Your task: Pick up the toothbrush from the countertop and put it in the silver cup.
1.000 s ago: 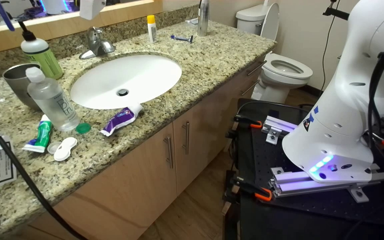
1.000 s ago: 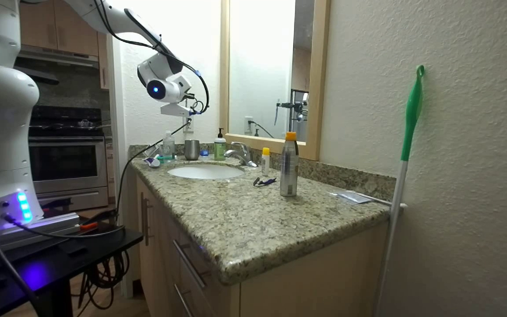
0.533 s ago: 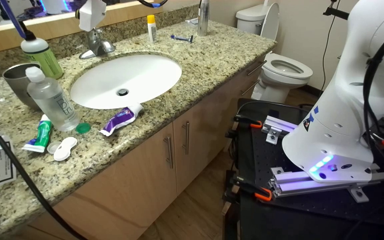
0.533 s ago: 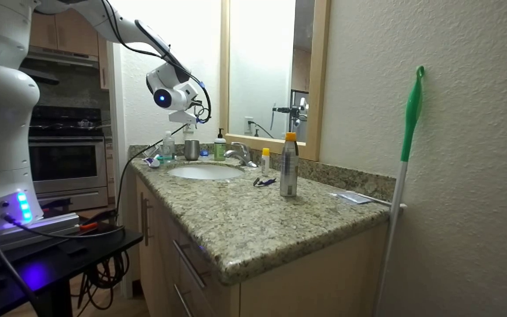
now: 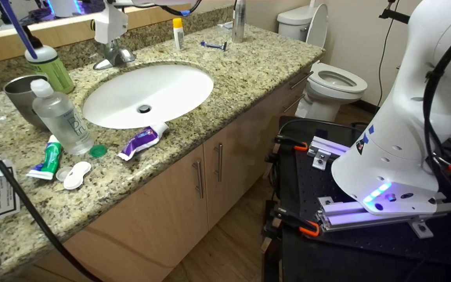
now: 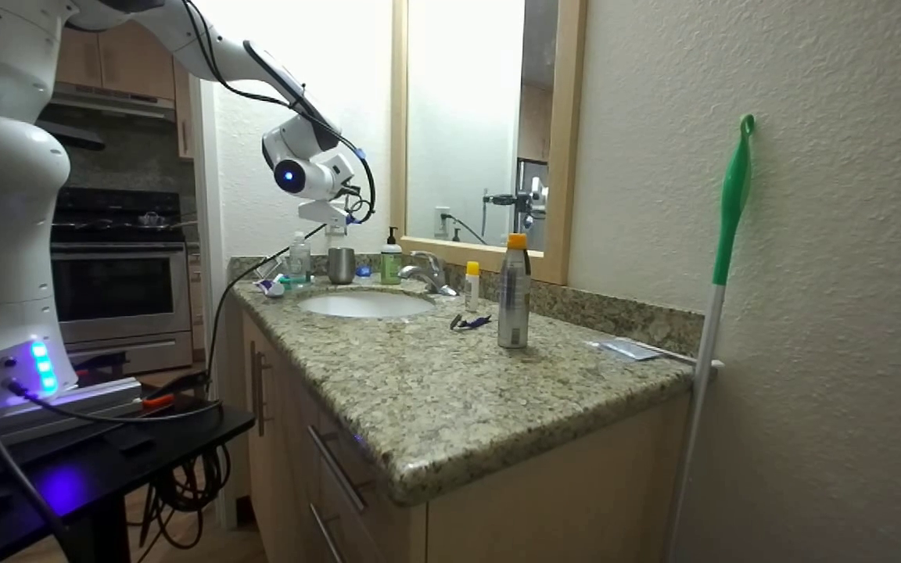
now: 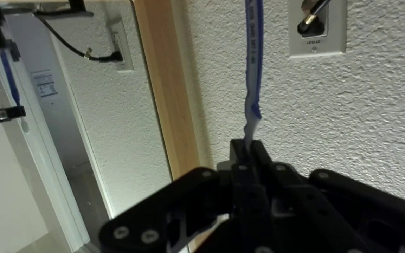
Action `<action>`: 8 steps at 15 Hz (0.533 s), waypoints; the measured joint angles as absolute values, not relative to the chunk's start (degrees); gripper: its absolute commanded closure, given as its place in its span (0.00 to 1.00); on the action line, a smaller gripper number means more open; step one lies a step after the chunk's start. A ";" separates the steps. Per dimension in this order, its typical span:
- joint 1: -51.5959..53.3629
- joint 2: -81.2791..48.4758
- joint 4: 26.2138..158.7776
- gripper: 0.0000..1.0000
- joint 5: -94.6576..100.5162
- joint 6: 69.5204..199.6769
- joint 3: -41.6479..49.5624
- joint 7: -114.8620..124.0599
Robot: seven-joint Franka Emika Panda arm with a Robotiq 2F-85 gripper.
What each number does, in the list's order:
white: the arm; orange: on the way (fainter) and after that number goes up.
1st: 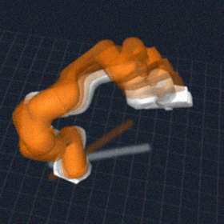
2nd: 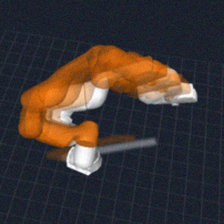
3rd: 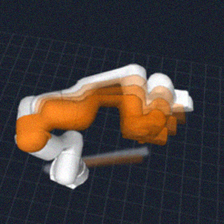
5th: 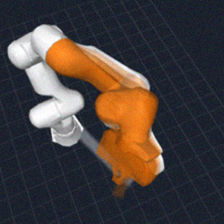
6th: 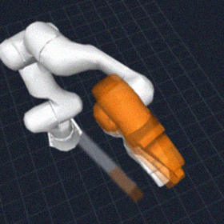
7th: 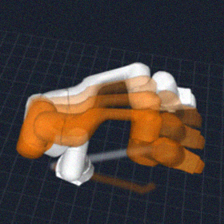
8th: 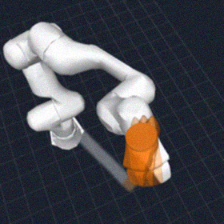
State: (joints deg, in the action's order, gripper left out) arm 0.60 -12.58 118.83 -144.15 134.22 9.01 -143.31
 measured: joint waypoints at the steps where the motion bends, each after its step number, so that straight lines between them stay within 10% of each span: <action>1: 0.62 -12.80 118.93 0.93 -144.15 134.83 8.85 -142.09; 8: 0.59 -13.96 119.02 0.98 -144.25 132.76 8.58 -141.45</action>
